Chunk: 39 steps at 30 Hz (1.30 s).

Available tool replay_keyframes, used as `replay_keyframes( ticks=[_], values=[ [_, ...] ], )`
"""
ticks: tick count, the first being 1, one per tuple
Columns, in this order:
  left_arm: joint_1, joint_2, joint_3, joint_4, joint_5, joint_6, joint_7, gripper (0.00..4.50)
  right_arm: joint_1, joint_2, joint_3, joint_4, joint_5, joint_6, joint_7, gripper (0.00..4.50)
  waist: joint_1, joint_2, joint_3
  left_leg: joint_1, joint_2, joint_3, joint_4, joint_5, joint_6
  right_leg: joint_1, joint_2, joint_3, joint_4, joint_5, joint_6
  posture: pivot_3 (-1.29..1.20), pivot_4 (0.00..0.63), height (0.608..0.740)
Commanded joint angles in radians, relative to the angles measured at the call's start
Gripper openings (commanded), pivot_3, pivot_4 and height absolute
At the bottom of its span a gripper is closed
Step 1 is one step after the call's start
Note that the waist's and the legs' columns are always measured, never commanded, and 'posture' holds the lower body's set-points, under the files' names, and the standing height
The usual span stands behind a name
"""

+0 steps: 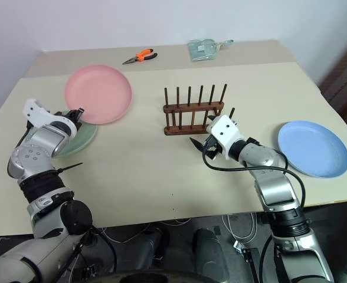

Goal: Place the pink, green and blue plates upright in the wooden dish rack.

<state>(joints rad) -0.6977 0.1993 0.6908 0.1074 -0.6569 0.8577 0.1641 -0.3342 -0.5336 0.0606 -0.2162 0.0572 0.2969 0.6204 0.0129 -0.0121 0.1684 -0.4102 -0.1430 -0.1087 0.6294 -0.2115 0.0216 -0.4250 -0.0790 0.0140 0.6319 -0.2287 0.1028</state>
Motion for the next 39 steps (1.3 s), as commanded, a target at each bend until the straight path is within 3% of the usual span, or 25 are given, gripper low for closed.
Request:
replay_keyframes(
  ticks=[1,11,16,19,25,26,27,28,33,36,38,39],
  values=[
    [0.000,0.028,-0.141,-0.127,0.008,-0.047,-0.112,0.07,-0.084,-0.024,0.001,-0.095,-0.039,-0.045,-0.007,4.50,-0.001,0.000,0.000,0.000,0.000,0.000,0.000,0.000,0.000,0.000,0.000,0.000,0.000,0.000,0.000,0.00,0.150,0.727],
    [-0.134,0.000,-0.416,-0.308,0.004,-0.011,-0.181,0.07,-0.327,-0.032,0.215,-0.001,-0.281,-0.279,0.017,4.50,0.000,-0.001,0.001,0.000,0.000,0.000,0.000,0.000,0.000,0.000,0.000,0.000,0.000,0.000,0.000,0.00,0.150,0.727],
    [-0.156,-0.045,-0.460,-0.352,-0.021,0.024,-0.170,0.07,-0.384,-0.013,0.261,0.151,-0.429,-0.344,-0.082,4.50,-0.001,-0.001,0.001,0.000,0.000,0.001,0.000,0.000,0.000,0.000,0.000,0.000,0.000,0.000,0.000,0.00,0.150,0.727],
    [-0.140,-0.053,-0.478,-0.371,-0.028,0.038,-0.175,0.00,-0.393,-0.018,0.268,0.213,-0.506,-0.374,-0.139,3.60,-0.003,-0.001,0.001,0.000,0.000,0.001,-0.001,0.001,-0.002,-0.002,0.000,0.001,0.001,0.000,0.000,0.00,0.150,0.727],
    [-0.107,-0.062,-0.455,-0.377,-0.048,0.052,-0.170,0.00,-0.380,-0.020,0.243,0.229,-0.557,-0.385,-0.184,0.60,-0.001,-0.001,0.001,0.000,0.000,0.001,-0.001,0.002,-0.002,-0.002,0.001,0.002,0.001,0.000,-0.001,0.00,0.150,0.727],
    [-0.105,-0.066,-0.446,-0.373,-0.056,0.049,-0.174,0.33,-0.379,-0.022,0.240,0.230,-0.566,-0.389,-0.194,0.11,-0.001,-0.002,0.001,0.000,0.000,0.001,-0.001,0.002,-0.002,-0.002,0.001,0.001,0.001,0.000,-0.001,0.00,0.150,0.727],
    [-0.104,-0.072,-0.435,-0.369,-0.066,0.045,-0.176,0.70,-0.378,-0.022,0.239,0.231,-0.574,-0.395,-0.201,0.00,-0.001,-0.002,0.001,0.000,0.000,0.001,-0.001,0.002,-0.002,-0.002,0.001,0.001,0.001,0.000,-0.001,0.00,0.150,0.727],
    [-0.105,-0.078,-0.425,-0.367,-0.075,0.043,-0.174,1.00,-0.377,-0.022,0.238,0.231,-0.580,-0.404,-0.204,0.00,0.001,-0.002,0.001,0.000,0.000,0.001,-0.001,0.002,-0.002,-0.002,0.001,0.001,0.001,0.000,-0.001,0.00,0.150,0.727],
    [-0.137,-0.114,-0.272,-0.321,-0.127,-0.071,-0.094,3.48,-0.359,-0.029,0.221,0.213,-0.573,-0.431,-0.209,0.00,-0.001,-0.002,0.002,0.000,0.000,0.000,-0.001,0.002,-0.002,-0.001,0.001,0.001,0.001,0.000,0.000,0.00,0.150,0.727],
    [-0.130,-0.059,-0.224,-0.268,-0.079,-0.146,-0.073,3.48,-0.333,-0.040,0.157,0.204,-0.510,-0.420,-0.204,0.00,-0.003,-0.002,0.002,0.000,0.000,0.000,-0.002,0.002,-0.003,-0.002,0.001,0.001,0.001,0.000,-0.001,0.00,0.150,0.727],
    [-0.069,0.048,-0.316,-0.255,0.039,-0.182,-0.142,3.48,-0.312,-0.040,0.088,0.195,-0.408,-0.404,-0.173,0.00,-0.003,-0.002,0.002,0.000,0.000,0.001,-0.002,0.002,-0.003,-0.002,0.001,0.001,0.001,0.000,-0.001,0.00,0.150,0.727],
    [0.000,0.137,-0.423,-0.256,0.139,-0.222,-0.223,3.48,-0.297,-0.018,0.015,0.160,-0.266,-0.354,-0.129,0.00,-0.004,-0.002,0.002,0.000,0.000,0.001,-0.002,0.002,-0.003,-0.002,0.001,0.002,0.001,0.000,-0.001,0.00,0.150,0.727]
  ],
)
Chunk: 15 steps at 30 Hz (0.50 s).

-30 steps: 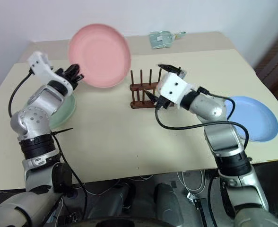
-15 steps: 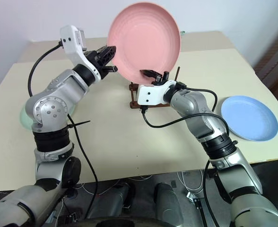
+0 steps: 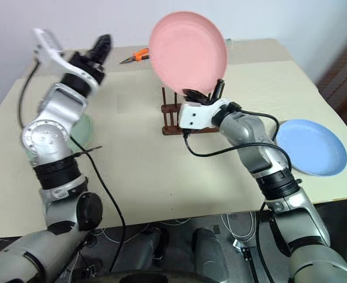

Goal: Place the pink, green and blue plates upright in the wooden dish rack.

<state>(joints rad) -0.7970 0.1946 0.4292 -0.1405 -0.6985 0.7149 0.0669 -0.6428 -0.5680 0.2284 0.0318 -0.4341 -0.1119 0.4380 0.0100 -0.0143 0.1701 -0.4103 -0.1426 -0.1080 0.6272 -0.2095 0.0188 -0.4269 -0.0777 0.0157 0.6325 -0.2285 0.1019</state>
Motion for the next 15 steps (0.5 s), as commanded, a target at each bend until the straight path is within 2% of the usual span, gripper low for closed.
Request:
replay_keyframes(
  ticks=[1,3,5,6,8,11,15],
  values=[
    [0.149,0.203,-0.238,-0.007,0.248,-0.112,-0.183,3.48,0.021,0.032,-0.204,-0.114,0.328,0.094,0.085,0.00,-0.001,0.001,0.000,0.000,0.000,0.000,-0.001,0.000,0.000,0.000,0.000,0.001,0.000,0.000,0.000,0.00,0.150,0.727],
    [0.247,0.269,-0.337,-0.023,0.299,-0.190,-0.310,3.48,0.026,0.068,-0.319,-0.176,0.580,0.269,0.149,0.00,0.002,0.001,0.000,0.000,-0.001,0.000,-0.002,0.000,0.001,0.000,0.000,0.001,-0.001,0.000,0.000,0.00,0.150,0.727],
    [0.321,0.280,-0.371,-0.052,0.278,-0.238,-0.422,3.48,0.027,0.079,-0.407,-0.229,0.788,0.432,0.194,0.00,0.009,0.001,0.001,0.000,-0.001,0.000,-0.001,-0.002,0.003,0.001,-0.001,0.001,-0.001,0.000,0.000,0.00,0.150,0.727],
    [0.347,0.281,-0.381,-0.066,0.266,-0.253,-0.467,3.48,0.029,0.080,-0.440,-0.251,0.866,0.493,0.206,0.00,0.009,0.001,0.001,0.000,-0.001,-0.001,0.000,-0.006,0.009,0.002,-0.001,0.000,-0.002,0.000,0.000,0.00,0.150,0.727],
    [0.407,0.298,-0.419,-0.093,0.249,-0.263,-0.568,3.48,0.035,0.073,-0.496,-0.287,1.012,0.607,0.220,0.00,0.004,0.001,0.001,0.000,-0.001,-0.001,0.001,-0.006,0.010,0.002,-0.001,0.000,-0.002,0.000,-0.001,0.00,0.150,0.727],
    [0.470,0.328,-0.480,-0.126,0.252,-0.259,-0.683,3.48,0.036,0.060,-0.545,-0.294,1.144,0.714,0.219,0.00,-0.001,0.003,0.001,0.000,0.000,-0.001,-0.001,-0.006,0.010,0.000,-0.002,0.000,-0.002,-0.001,-0.003,0.00,0.150,0.727],
    [0.493,0.320,-0.511,-0.154,0.242,-0.243,-0.739,3.48,0.029,0.038,-0.574,-0.229,1.224,0.787,0.240,0.00,0.000,0.006,0.002,0.000,0.000,0.000,-0.003,-0.006,0.011,0.000,-0.002,0.001,-0.002,-0.002,-0.004,0.00,0.150,0.727]
  ],
)
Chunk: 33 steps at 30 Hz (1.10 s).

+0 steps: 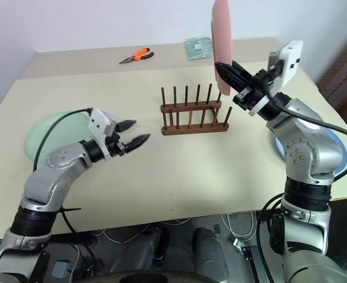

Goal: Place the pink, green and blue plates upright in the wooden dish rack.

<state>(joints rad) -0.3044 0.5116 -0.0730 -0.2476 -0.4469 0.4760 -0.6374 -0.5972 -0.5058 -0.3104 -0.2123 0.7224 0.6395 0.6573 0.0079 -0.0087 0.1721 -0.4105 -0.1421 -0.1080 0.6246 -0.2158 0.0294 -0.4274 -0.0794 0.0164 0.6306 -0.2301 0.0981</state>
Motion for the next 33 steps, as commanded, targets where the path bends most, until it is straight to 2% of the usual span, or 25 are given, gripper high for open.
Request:
replay_keyframes(
  ticks=[1,11,18,21,26,29,33],
  values=[
    [0.000,0.000,-0.013,-0.047,-0.005,-0.001,-0.037,3.48,-0.019,-0.033,-0.037,0.035,0.080,0.048,0.033,0.00,0.003,0.000,0.000,0.000,0.000,0.000,0.000,0.000,0.000,0.000,0.000,0.000,0.000,0.000,0.000,0.00,0.150,0.727],
    [0.011,-0.011,-0.027,-0.062,0.008,0.015,-0.056,3.48,-0.093,-0.073,-0.060,0.270,0.115,0.068,0.101,0.00,0.004,0.000,0.000,0.000,0.000,0.000,0.001,0.000,0.000,0.000,0.000,0.000,0.000,0.000,0.001,0.00,0.150,0.727],
    [0.019,-0.018,-0.039,-0.068,0.016,0.019,-0.065,3.48,-0.080,-0.093,-0.051,0.388,0.106,0.092,0.171,0.00,0.004,0.000,0.000,0.000,0.000,0.000,0.001,0.000,0.000,0.000,-0.001,0.000,-0.001,0.000,0.001,0.00,0.150,0.727],
    [0.020,-0.020,-0.043,-0.067,0.022,0.017,-0.067,3.55,-0.080,-0.095,-0.047,0.420,0.070,0.064,0.171,1.04,0.004,0.001,0.001,-0.001,0.000,0.000,0.001,0.000,0.000,0.000,-0.001,0.000,-0.001,0.001,0.001,0.00,0.150,0.727],
    [0.020,-0.024,-0.036,-0.053,0.026,0.019,-0.065,3.55,-0.096,-0.098,-0.028,0.430,-0.073,-0.099,0.102,3.41,0.004,0.001,0.001,-0.001,0.000,0.000,0.001,0.000,0.000,0.000,-0.001,0.000,-0.001,0.001,0.002,0.00,0.150,0.727],
    [0.016,-0.030,-0.023,-0.036,0.036,0.009,-0.045,4.44,-0.096,-0.110,-0.009,0.412,-0.182,-0.237,0.070,3.50,0.004,0.001,0.001,-0.001,0.000,0.000,0.001,0.000,0.000,0.000,-0.001,0.000,-0.001,0.001,0.002,0.00,0.150,0.727],
    [0.006,-0.035,0.030,0.004,0.066,-0.016,0.018,4.48,-0.115,-0.138,-0.010,0.371,-0.273,-0.349,0.009,3.50,0.004,0.001,0.001,-0.001,0.000,0.000,0.001,0.000,0.000,0.000,0.000,0.000,-0.001,0.001,0.003,0.00,0.150,0.727]
  ],
)
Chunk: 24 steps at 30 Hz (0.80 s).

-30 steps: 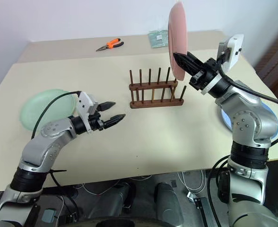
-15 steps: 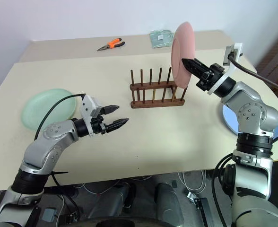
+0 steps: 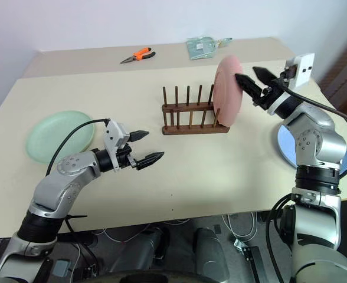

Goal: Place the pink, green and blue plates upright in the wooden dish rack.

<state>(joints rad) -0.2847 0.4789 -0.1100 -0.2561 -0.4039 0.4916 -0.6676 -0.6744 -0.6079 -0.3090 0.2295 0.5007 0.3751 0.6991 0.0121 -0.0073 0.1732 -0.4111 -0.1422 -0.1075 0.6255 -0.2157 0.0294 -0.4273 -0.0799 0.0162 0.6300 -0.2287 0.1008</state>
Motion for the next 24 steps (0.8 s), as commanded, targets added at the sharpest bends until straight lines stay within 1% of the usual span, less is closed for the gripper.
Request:
replay_keyframes(
  ticks=[1,3,4,6,9,13,15,17,19,23,24],
  values=[
    [-0.020,-0.004,0.092,0.034,0.044,-0.041,0.088,4.49,-0.034,-0.052,0.002,-0.102,-0.077,-0.109,-0.029,3.75,0.000,0.000,0.000,0.000,0.000,0.000,0.000,0.000,0.000,0.000,0.000,0.000,0.000,0.000,0.000,0.00,0.150,0.727],
    [-0.038,-0.014,0.149,0.079,0.077,-0.048,0.174,4.50,-0.023,-0.078,0.037,-0.182,-0.105,-0.130,-0.005,4.38,-0.001,0.001,0.001,0.000,0.000,0.000,0.000,0.000,0.000,-0.001,0.000,0.000,0.000,0.000,0.000,0.00,0.150,0.727],
    [-0.043,-0.017,0.165,0.092,0.086,-0.051,0.198,4.50,-0.019,-0.085,0.049,-0.208,-0.113,-0.135,0.002,4.45,-0.001,0.001,0.001,0.000,0.000,0.000,0.000,0.000,0.000,-0.001,0.000,0.000,0.000,0.000,0.000,0.00,0.150,0.727],
    [-0.074,-0.031,0.261,0.145,0.109,-0.033,0.330,4.50,-0.011,-0.096,0.131,-0.320,-0.159,-0.146,0.024,4.45,-0.002,0.001,0.001,0.000,0.000,0.000,0.000,0.000,0.000,-0.001,0.000,0.000,0.000,0.000,0.000,0.00,0.150,0.727],
    [-0.109,-0.044,0.412,0.199,0.144,-0.023,0.526,4.50,0.003,-0.084,0.260,-0.471,-0.171,-0.114,0.081,4.45,-0.004,0.001,0.001,0.000,0.001,0.000,0.000,0.000,0.000,-0.001,0.001,0.000,0.001,0.000,0.000,0.00,0.150,0.727],
    [-0.134,-0.045,0.567,0.234,0.179,0.022,0.731,4.50,0.015,-0.034,0.398,-0.549,-0.209,-0.109,0.102,4.45,0.001,0.000,0.001,0.000,0.000,0.000,0.001,0.000,0.000,-0.001,0.001,0.000,0.000,0.000,0.001,0.00,0.150,0.727],
    [-0.123,-0.038,0.641,0.217,0.198,0.084,0.822,4.50,0.040,-0.004,0.471,-0.560,-0.251,-0.135,0.106,4.45,0.004,-0.001,0.001,0.000,0.000,0.000,0.002,0.000,0.000,-0.001,0.001,-0.001,0.000,0.000,0.001,0.00,0.150,0.727],
    [-0.106,-0.043,0.694,0.179,0.199,0.148,0.879,4.50,0.060,0.019,0.518,-0.554,-0.285,-0.161,0.113,4.45,0.005,-0.003,0.000,0.000,0.000,-0.001,0.003,0.000,0.000,-0.001,0.001,-0.002,0.000,0.000,0.001,0.00,0.150,0.727],
    [-0.089,-0.071,0.777,0.147,0.130,0.251,0.898,4.50,0.072,0.047,0.549,-0.542,-0.300,-0.175,0.115,4.45,0.004,-0.003,0.000,0.000,-0.001,-0.001,0.004,0.000,0.000,-0.001,0.000,-0.002,0.000,0.000,0.001,0.00,0.150,0.727],
    [-0.049,-0.124,0.830,0.068,-0.004,0.431,0.844,4.50,0.070,0.076,0.563,-0.519,-0.311,-0.185,0.124,4.45,0.004,-0.004,0.000,0.000,-0.001,-0.001,0.005,0.000,0.000,-0.001,0.001,-0.002,0.001,0.001,0.002,0.00,0.150,0.727],
    [-0.048,-0.150,0.854,0.052,-0.036,0.464,0.850,4.50,0.070,0.080,0.564,-0.512,-0.315,-0.190,0.127,4.45,0.004,-0.004,0.000,0.000,-0.001,-0.002,0.005,0.000,0.000,-0.001,0.001,-0.003,0.001,0.001,0.002,0.00,0.150,0.727]
  ],
)
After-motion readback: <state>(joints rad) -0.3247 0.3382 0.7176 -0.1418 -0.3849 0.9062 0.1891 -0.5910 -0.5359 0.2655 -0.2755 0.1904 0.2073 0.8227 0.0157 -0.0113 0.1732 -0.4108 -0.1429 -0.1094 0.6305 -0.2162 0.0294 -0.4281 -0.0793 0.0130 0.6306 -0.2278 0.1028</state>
